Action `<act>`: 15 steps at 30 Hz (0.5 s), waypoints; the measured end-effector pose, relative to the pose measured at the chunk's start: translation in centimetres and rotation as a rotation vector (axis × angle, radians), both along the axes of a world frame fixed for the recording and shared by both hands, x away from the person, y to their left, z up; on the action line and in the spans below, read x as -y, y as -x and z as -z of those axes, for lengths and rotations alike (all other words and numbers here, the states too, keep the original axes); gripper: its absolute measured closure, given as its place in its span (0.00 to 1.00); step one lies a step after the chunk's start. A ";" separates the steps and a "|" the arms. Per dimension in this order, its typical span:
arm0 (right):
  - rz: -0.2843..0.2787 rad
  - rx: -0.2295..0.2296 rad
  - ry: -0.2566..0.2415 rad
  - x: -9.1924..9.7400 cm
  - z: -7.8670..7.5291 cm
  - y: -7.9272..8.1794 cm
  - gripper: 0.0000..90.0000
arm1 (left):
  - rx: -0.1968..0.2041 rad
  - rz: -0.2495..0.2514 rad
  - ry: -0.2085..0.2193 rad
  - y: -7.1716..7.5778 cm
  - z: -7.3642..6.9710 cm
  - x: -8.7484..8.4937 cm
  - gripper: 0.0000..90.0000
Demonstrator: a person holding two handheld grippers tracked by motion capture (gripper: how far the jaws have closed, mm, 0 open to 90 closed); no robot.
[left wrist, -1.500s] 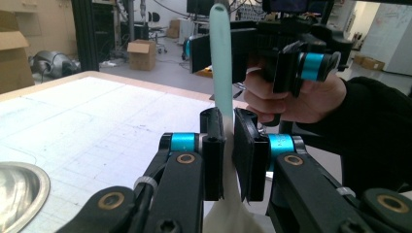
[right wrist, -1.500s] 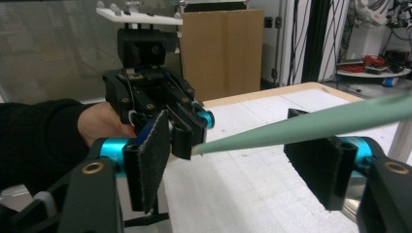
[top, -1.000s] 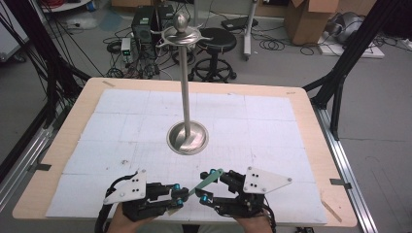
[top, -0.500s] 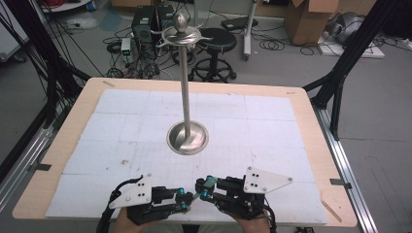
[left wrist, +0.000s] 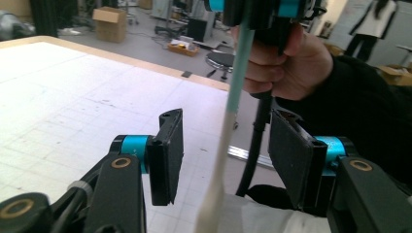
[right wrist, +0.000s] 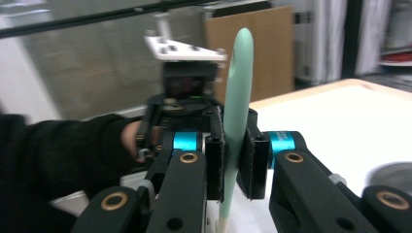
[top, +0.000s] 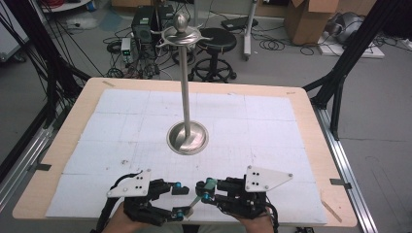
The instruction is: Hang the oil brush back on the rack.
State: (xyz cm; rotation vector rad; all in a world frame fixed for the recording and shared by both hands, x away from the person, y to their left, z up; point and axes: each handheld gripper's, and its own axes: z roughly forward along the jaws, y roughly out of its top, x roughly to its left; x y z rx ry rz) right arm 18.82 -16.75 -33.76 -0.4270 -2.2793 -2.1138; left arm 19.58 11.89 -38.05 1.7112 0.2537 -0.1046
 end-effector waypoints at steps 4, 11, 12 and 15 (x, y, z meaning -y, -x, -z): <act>-0.066 0.004 -0.022 0.0 -0.4 -0.2 0.91 | -0.002 0.039 -0.009 0.0 -0.1 0.2 0.54; -0.166 0.041 0.016 -1.0 -1.7 -0.4 0.91 | 0.000 0.105 -0.031 0.4 -0.1 0.8 0.63; -0.190 0.043 0.024 -1.2 -1.8 -0.5 0.91 | -0.002 0.115 -0.039 0.4 0.0 0.9 0.65; -0.229 0.045 0.038 -1.9 -2.2 -0.9 0.91 | 0.006 0.130 -0.046 0.5 0.0 1.0 0.75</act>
